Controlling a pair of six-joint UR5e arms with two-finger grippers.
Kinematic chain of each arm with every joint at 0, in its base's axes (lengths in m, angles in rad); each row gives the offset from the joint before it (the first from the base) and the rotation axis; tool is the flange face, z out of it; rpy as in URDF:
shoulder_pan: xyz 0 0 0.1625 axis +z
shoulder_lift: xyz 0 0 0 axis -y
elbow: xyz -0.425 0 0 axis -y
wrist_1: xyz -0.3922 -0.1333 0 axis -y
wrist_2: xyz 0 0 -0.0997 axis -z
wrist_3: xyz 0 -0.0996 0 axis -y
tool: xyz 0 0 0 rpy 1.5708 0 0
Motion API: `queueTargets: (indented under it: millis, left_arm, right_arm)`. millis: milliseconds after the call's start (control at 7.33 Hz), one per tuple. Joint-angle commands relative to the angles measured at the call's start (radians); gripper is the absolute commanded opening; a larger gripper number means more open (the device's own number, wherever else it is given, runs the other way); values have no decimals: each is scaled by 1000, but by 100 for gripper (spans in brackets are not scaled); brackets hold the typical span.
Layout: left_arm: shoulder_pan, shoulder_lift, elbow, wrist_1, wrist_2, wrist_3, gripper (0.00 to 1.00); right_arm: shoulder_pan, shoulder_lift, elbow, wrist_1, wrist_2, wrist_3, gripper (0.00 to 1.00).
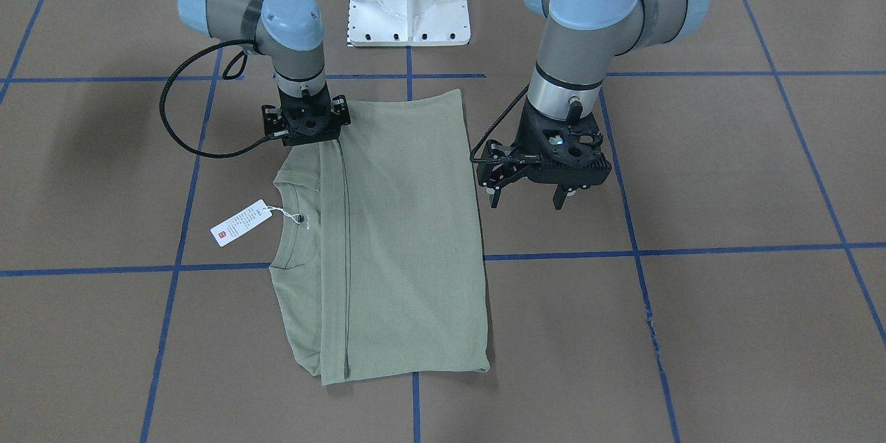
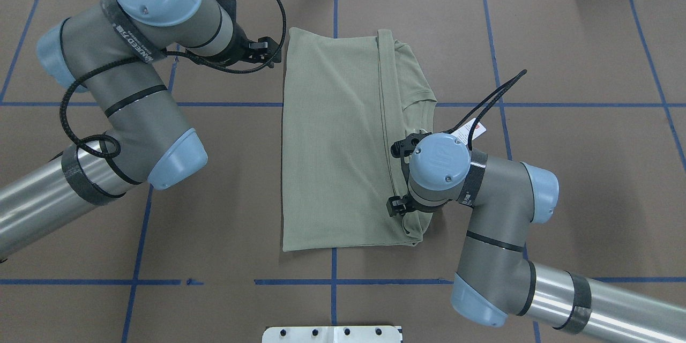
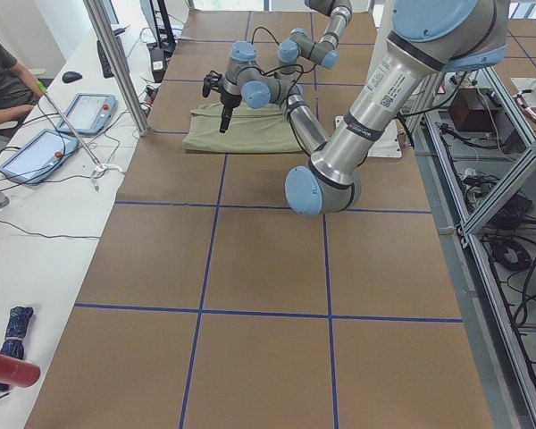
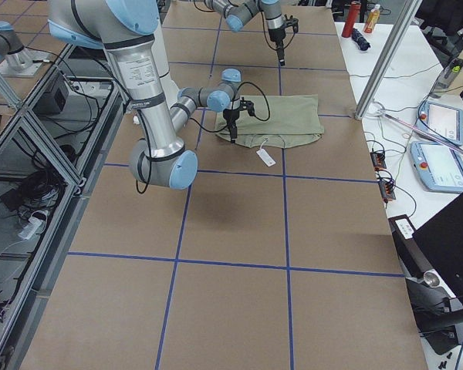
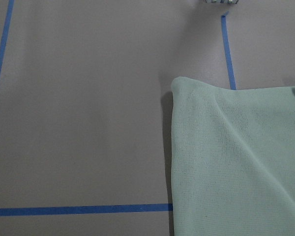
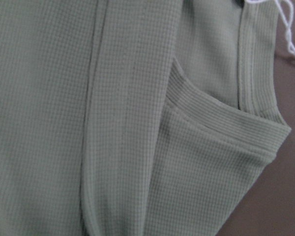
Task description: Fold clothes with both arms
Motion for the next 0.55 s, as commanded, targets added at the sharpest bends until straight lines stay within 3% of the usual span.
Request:
queueTargets:
  millis: [0, 409]
  left_arm:
    - [9, 0, 0, -1, 0, -8, 100]
    - [26, 0, 2, -8, 0, -35, 100]
  right_arm:
    - [7, -28, 22, 0, 0, 0, 100]
    - [14, -68, 58, 0, 0, 0, 100]
